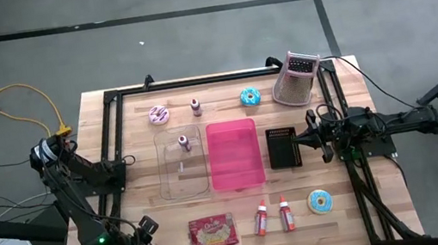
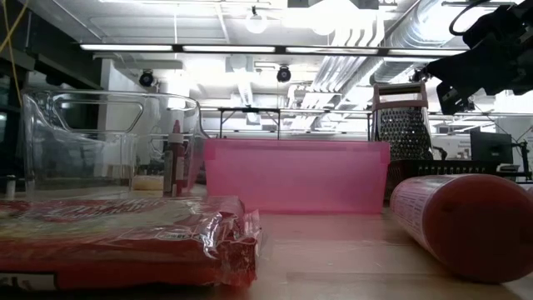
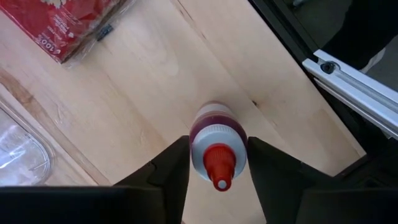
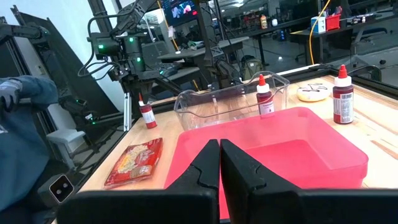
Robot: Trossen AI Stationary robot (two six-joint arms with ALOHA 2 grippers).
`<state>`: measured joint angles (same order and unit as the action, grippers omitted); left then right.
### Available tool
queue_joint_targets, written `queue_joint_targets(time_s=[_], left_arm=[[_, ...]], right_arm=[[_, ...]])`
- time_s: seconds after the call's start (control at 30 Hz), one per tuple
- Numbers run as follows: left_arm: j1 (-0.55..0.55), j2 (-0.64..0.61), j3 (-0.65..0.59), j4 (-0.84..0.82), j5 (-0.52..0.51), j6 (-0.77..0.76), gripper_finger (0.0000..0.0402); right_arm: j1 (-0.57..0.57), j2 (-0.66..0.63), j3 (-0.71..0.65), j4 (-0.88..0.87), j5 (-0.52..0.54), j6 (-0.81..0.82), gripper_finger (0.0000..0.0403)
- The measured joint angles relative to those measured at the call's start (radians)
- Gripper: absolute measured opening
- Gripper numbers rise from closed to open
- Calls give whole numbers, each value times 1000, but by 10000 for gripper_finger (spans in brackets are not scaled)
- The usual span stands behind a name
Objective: Pick & Place Food Item
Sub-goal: Put the bottom red food coloring bottle into the transparent bin
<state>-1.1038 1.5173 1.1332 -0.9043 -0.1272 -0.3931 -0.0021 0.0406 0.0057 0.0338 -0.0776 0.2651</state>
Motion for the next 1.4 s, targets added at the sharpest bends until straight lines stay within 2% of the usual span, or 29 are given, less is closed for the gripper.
queue_joint_targets(time_s=[0.27,0.67,1.03,1.4], left_arm=[[0,-1,0,0,0,-5,110],[0,-15,0,0,0,-8,111],[85,-196,0,-24,0,-8,111],[276,-369,1,-119,11,34,111]], right_arm=[[0,0,0,0,0,0,2],[0,0,0,0,0,0,2],[0,0,0,0,0,0,2],[0,0,0,0,0,0,2]])
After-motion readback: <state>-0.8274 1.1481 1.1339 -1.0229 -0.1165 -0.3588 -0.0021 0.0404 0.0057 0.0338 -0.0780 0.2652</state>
